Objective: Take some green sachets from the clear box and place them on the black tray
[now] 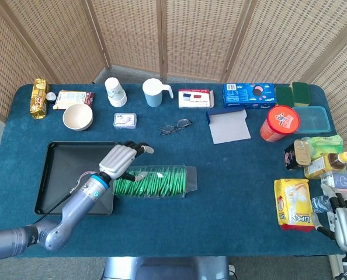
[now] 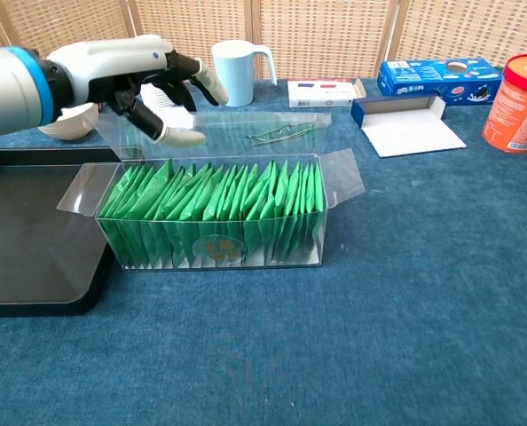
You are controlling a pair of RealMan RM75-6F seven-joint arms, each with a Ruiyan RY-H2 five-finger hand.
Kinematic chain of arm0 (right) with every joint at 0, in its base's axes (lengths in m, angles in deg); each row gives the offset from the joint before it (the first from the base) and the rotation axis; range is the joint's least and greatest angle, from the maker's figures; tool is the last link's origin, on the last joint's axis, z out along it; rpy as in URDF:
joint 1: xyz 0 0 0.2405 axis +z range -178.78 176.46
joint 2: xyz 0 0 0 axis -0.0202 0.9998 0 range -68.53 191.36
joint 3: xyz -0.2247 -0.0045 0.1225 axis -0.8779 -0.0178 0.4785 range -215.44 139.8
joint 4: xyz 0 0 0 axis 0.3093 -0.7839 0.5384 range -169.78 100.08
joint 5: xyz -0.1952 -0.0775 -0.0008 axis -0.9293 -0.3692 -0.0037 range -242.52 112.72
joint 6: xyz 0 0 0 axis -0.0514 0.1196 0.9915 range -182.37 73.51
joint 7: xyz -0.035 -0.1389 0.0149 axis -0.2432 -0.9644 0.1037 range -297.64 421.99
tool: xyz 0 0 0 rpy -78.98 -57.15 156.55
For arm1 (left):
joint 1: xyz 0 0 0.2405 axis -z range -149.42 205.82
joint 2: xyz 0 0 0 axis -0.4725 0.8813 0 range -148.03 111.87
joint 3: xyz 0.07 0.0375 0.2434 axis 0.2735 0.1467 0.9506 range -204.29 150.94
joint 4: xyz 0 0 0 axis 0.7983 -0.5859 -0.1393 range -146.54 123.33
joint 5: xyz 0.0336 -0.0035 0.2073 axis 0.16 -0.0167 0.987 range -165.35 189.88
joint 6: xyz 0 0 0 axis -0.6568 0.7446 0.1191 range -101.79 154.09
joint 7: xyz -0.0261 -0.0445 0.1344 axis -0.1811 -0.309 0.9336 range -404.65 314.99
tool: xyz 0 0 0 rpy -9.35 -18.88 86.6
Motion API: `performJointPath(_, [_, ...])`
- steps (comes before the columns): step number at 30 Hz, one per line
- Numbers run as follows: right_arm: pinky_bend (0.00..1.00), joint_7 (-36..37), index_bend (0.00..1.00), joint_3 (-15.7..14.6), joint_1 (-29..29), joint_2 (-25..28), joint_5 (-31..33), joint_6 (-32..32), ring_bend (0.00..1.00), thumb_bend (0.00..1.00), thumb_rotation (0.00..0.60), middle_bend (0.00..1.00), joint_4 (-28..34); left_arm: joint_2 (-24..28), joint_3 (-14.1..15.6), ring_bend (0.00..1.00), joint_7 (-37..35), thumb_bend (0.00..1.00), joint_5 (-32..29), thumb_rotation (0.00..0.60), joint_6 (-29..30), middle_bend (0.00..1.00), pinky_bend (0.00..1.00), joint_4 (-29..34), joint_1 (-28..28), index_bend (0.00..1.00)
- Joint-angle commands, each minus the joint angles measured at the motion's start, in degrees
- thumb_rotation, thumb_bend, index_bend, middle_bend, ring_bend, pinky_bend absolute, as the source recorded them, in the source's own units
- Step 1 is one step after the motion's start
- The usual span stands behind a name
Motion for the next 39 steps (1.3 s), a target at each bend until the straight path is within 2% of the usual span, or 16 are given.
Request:
performJointPath(1, [0.28,0.05,0.16,-0.03,0.07,-0.13,0.08,0.26,0.25,0.39,0.505,0.22,0.02,-0.07,-0.9,0.25,-1.04,0.3,-2.03,0.51,-1.07,0.21,0.17,-1.05,1.19,0.23])
performJointPath(5, [0.28,0.16,0.16,-0.16,0.18,-0.24,0.09,0.72,0.25,0.39,0.504,0.22,0.05,-0.06,-1.5,0.26,-2.36,0.3,-3.96,0.502,-1.94,0.21,0.17,-1.53,1.95,0.23])
performJointPath(13, [0.28,0.55,0.16,-0.27,0.15,-0.54,0.14,1.09,0.25,0.39,0.505,0.22,-0.08,0.08,-2.84,0.27,-5.68,0.3,-8.45,0.466,-4.68,0.22,0.18,-2.86,3.85,0.3])
performJointPath(16, [0.28,0.7,0.16,-0.26,0.2,-0.64,0.23,1.31,0.25,0.39,0.504,0.22,-0.16,0.29,-2.84,0.27,-6.24,0.3,-9.67,0.455,-5.29,0.22,0.18,-3.38,4.55,0.3])
performJointPath(20, [0.28,0.74,0.16,-0.3,0.3,-0.93,0.19,1.59,0.25,0.39,0.504,0.22,-0.32,0.75,-2.76,0.27,-6.98,0.3,-11.12,0.406,-5.84,0.22,0.18,-3.91,5.2,0.3])
performJointPath(25, [0.28,0.58,0.16,-0.13,0.41,-0.89,0.11,1.54,0.25,0.39,0.503,0.22,-0.25,1.34,-2.46,0.27,-8.07,0.3,-12.79,0.387,-7.43,0.22,0.18,-4.71,6.18,0.31])
performJointPath(28, [0.28,0.45,0.16,-0.11,0.38,-0.84,0.1,1.49,0.25,0.39,0.503,0.22,-0.14,1.33,-2.3,0.27,-8.87,0.3,-13.49,0.383,-8.34,0.22,0.18,-5.23,6.76,0.34])
performJointPath(33, [0.28,0.48,0.16,-0.12,0.14,-0.88,0.14,1.17,0.25,0.39,0.504,0.22,-0.11,1.2,-2.08,0.27,-9.95,0.3,-13.98,0.373,-8.93,0.22,0.18,-5.72,7.42,0.48])
performJointPath(39, [0.28,0.66,0.16,-0.03,-0.05,-0.84,0.04,0.75,0.25,0.39,0.503,0.22,-0.21,1.35,-1.83,0.28,-11.0,0.3,-14.44,0.363,-9.48,0.23,0.18,-5.86,8.15,0.54])
